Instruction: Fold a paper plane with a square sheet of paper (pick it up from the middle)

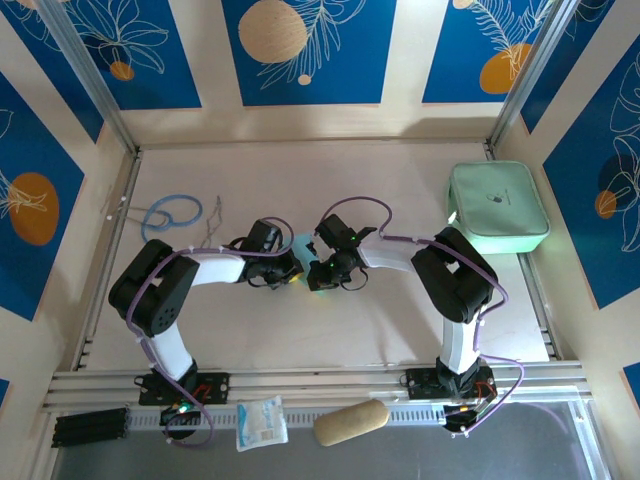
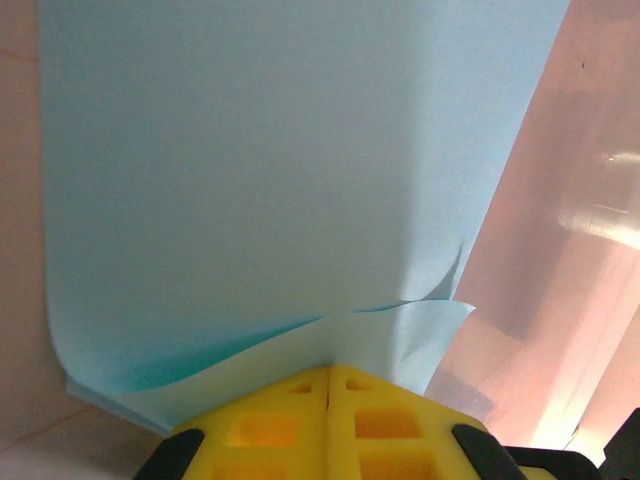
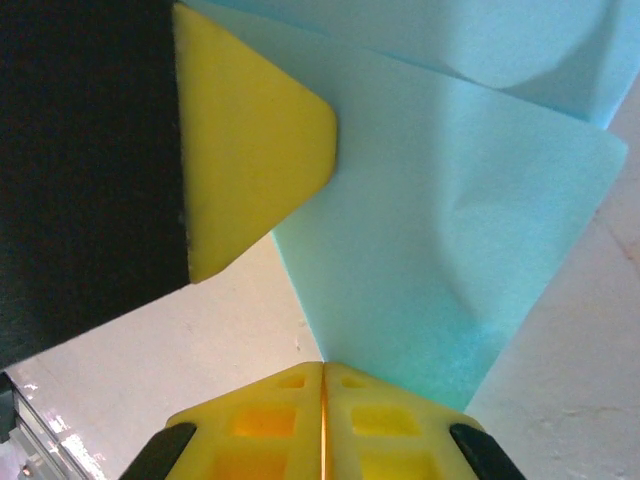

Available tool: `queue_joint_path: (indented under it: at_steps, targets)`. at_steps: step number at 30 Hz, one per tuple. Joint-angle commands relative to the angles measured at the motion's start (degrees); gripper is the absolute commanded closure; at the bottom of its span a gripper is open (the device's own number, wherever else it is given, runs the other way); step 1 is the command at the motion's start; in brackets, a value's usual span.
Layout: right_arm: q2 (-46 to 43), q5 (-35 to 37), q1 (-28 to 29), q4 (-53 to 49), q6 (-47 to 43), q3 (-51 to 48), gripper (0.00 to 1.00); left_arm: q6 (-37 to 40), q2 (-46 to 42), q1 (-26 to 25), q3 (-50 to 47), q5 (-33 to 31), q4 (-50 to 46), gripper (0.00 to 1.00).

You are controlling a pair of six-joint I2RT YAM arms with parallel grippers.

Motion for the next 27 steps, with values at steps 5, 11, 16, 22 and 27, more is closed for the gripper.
queue_joint_path:
  at_steps: [5,11,16,22,27]
  targets:
    - [1.97,-1.71,-0.27,-1.86,-0.90,0.35,0.91,0.56,2.39,-0.35,-1.59,-2.62,-4.55,0.93]
    - [2.60,-1.77,-0.37,-2.46,-1.13,0.47,0.91,0.50,2.46,-0.35,-1.68,-2.77,-4.62,0.93]
    - [0.52,-2.68,-0.53,-2.52,-0.93,0.33,0.91,0.55,2.50,-0.21,-1.77,-2.69,-4.50,0.93]
    - [-2.32,-3.85,-1.00,-2.64,-0.72,-0.79,0.90,0.59,2.37,-0.23,-1.70,-2.63,-4.66,0.93]
    - [-1.93,-4.22,-1.15,-2.86,-0.82,-2.07,0.90,0.68,2.37,-0.20,-1.59,-2.52,-4.53,0.93]
